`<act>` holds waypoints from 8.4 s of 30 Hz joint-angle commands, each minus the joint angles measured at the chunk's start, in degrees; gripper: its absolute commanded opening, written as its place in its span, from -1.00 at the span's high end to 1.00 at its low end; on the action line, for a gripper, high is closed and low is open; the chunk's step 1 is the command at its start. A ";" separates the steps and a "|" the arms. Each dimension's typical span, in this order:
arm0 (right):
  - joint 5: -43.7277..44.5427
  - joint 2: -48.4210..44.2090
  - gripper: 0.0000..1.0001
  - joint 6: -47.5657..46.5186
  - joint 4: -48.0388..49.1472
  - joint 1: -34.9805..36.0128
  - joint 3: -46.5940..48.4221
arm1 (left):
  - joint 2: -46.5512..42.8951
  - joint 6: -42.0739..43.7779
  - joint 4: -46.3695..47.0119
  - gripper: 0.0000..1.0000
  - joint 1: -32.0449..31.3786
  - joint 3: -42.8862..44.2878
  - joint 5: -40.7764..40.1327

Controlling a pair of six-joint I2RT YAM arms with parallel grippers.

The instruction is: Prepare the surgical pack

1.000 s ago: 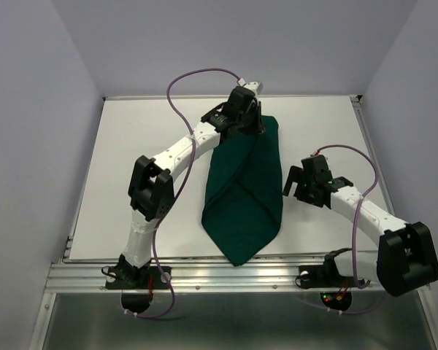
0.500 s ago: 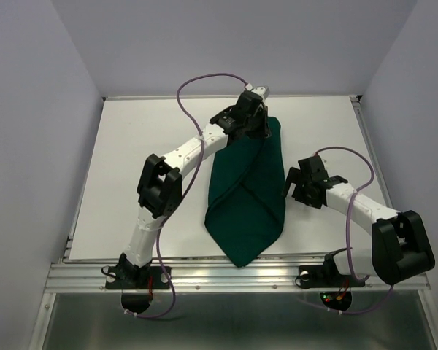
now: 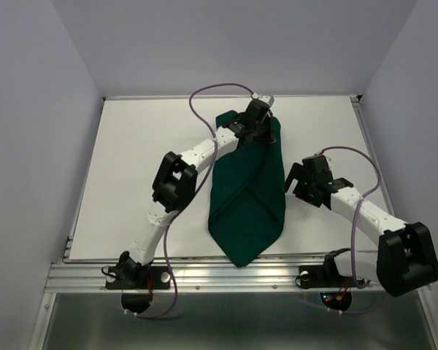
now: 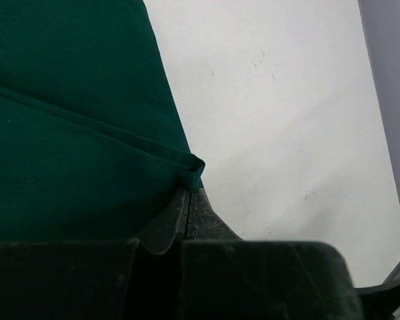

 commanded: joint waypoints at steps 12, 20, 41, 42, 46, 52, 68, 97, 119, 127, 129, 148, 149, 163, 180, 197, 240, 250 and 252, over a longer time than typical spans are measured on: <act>4.28 -13.03 -0.96 0.61 -8.21 -0.47 0.15 | -3.71 0.31 4.39 -0.16 -1.66 4.73 2.41; 4.19 -13.30 -0.96 0.09 -9.10 -0.47 1.29 | -11.17 2.95 2.29 -0.18 -1.66 7.71 2.50; -13.74 -5.82 -0.61 -6.52 -5.92 2.51 12.38 | -51.05 10.15 -4.13 -0.17 10.03 -38.64 -11.31; -13.13 -6.87 -0.61 -4.86 -6.37 4.61 10.36 | -52.74 9.63 -4.31 -0.17 9.94 -41.22 -11.13; -9.01 -9.78 -0.57 0.59 -8.04 12.68 5.79 | -62.22 6.74 -2.64 -0.17 9.94 -56.84 -6.41; -3.83 -8.29 -0.41 9.83 -6.81 25.17 2.44 | -69.45 2.78 -3.08 -0.15 9.94 -68.21 -3.49; 14.91 13.23 -0.54 11.69 -16.12 61.84 12.62 | -72.18 0.75 -10.64 -0.13 10.73 -67.61 -13.85; 19.14 17.12 -0.36 6.32 -7.87 64.83 9.47 | -71.74 0.05 -8.35 -0.11 11.34 -69.72 -12.45; 20.80 13.16 0.99 0.71 -7.69 59.13 11.22 | -71.04 -0.13 -7.56 -0.11 11.26 -69.81 -12.18; 22.99 9.99 0.99 -9.92 -7.78 50.43 17.19 | -70.16 0.23 -7.12 -0.10 11.34 -69.89 -12.10; 23.61 10.34 0.99 -13.62 -7.51 46.92 20.88 | -70.07 0.23 -6.95 -0.10 11.34 -69.89 -12.10; 15.27 28.70 0.99 -37.80 3.12 19.76 51.11 | -69.90 2.07 -7.47 -0.10 12.84 -69.63 -11.92; 15.00 29.67 0.99 -37.88 3.47 19.75 53.30 | -69.72 2.16 -7.47 -0.10 12.92 -69.63 -11.75; 15.35 41.36 0.99 -42.01 4.70 15.79 67.11 | -66.29 4.71 -7.47 -0.10 14.24 -68.84 -10.07; 17.90 43.74 0.99 -44.30 6.37 14.21 72.74 | -65.15 4.44 -6.77 -0.10 14.59 -69.01 -8.76; 19.65 43.56 0.98 -46.49 12.35 13.68 72.30 | -63.57 4.36 -6.15 -0.09 14.68 -68.49 -7.00; 20.90 51.67 -0.28 -39.21 11.82 2.96 76.03 | -58.64 4.89 -0.97 -0.07 14.77 -72.09 -0.41; 10.70 40.66 -0.20 -33.23 8.75 2.96 65.45 | -65.58 3.48 -1.58 -0.07 14.68 -74.46 -1.20; 10.34 42.67 -0.20 -32.96 5.86 2.96 68.15 | -67.51 3.13 -1.85 -0.07 14.68 -74.99 -1.46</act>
